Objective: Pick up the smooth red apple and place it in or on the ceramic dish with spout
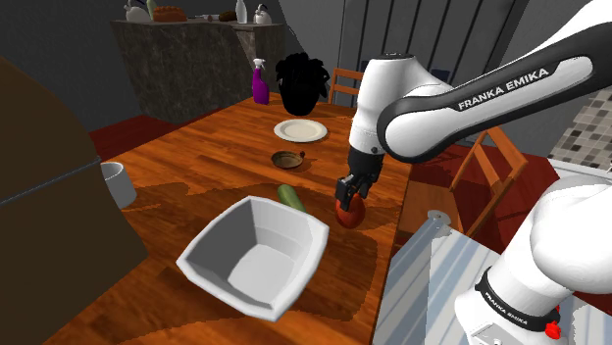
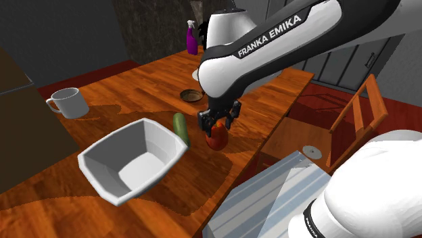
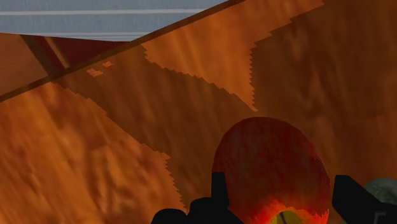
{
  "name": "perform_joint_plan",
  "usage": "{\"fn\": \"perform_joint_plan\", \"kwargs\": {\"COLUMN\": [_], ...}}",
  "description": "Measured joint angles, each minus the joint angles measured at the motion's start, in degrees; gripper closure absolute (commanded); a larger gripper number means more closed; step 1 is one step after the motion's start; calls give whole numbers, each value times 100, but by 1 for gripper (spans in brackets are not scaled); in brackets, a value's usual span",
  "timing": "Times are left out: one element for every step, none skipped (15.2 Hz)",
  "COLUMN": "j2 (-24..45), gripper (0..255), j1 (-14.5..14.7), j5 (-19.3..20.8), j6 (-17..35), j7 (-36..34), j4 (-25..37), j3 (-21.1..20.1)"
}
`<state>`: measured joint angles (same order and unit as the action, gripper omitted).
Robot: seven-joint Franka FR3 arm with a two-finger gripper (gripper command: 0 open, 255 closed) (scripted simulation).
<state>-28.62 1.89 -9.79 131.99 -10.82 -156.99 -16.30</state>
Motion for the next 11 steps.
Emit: {"fn": "perform_joint_plan", "kwargs": {"j2": [-43,-123,-159,-220,-250,-314,-343,-394,-432,-470,-512], "gripper": [255,255,255,255,255,255,255,255,255,255,255], "j1": [4,10,8,18,12,13,15,18,11,9,16], "j5": [0,1,8,5,16,22,25,28,38,46,45], "j6": [-77,-191,-284,-378,-462,-582,-664,-750,-837,-929,-1011], "j7": [-4,0,-1,-10,-4,1,-7,-6,5,8,-2], "j4": [33,69,125,159,213,270,323,358,405,460,500], "j3": [6,23,33,38,52,72,76,88,108,122,125]}}
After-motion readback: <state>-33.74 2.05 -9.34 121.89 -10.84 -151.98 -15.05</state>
